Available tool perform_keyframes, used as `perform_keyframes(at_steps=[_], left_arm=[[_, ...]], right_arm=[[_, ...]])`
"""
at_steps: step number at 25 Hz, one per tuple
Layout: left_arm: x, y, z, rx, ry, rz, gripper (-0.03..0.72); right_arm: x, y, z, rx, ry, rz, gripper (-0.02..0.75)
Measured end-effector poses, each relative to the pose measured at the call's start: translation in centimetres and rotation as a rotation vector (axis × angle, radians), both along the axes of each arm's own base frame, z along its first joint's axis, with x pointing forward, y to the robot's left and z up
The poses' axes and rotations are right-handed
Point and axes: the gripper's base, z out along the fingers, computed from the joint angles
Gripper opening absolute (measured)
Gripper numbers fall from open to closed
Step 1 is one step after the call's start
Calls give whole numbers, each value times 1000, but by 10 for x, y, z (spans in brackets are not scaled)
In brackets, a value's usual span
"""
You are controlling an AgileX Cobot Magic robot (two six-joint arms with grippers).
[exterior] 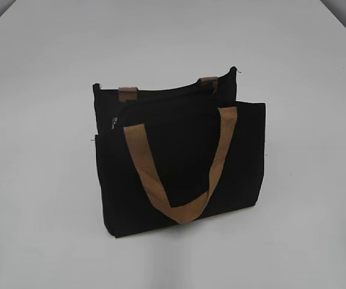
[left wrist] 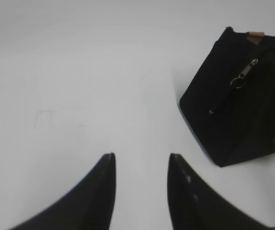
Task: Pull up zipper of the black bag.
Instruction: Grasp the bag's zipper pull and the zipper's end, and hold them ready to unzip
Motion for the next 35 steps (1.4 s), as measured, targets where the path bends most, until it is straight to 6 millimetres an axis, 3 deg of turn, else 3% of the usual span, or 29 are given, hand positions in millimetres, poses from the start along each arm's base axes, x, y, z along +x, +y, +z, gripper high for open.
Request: perform_keyframes(at_steps=[29, 35], left_arm=[[0, 0, 0, 0, 0, 0, 276], [0, 0, 0, -1, 0, -1, 241]], right_arm=[[0, 0, 0, 0, 0, 0, 369], [0, 0, 0, 0, 0, 0, 369]])
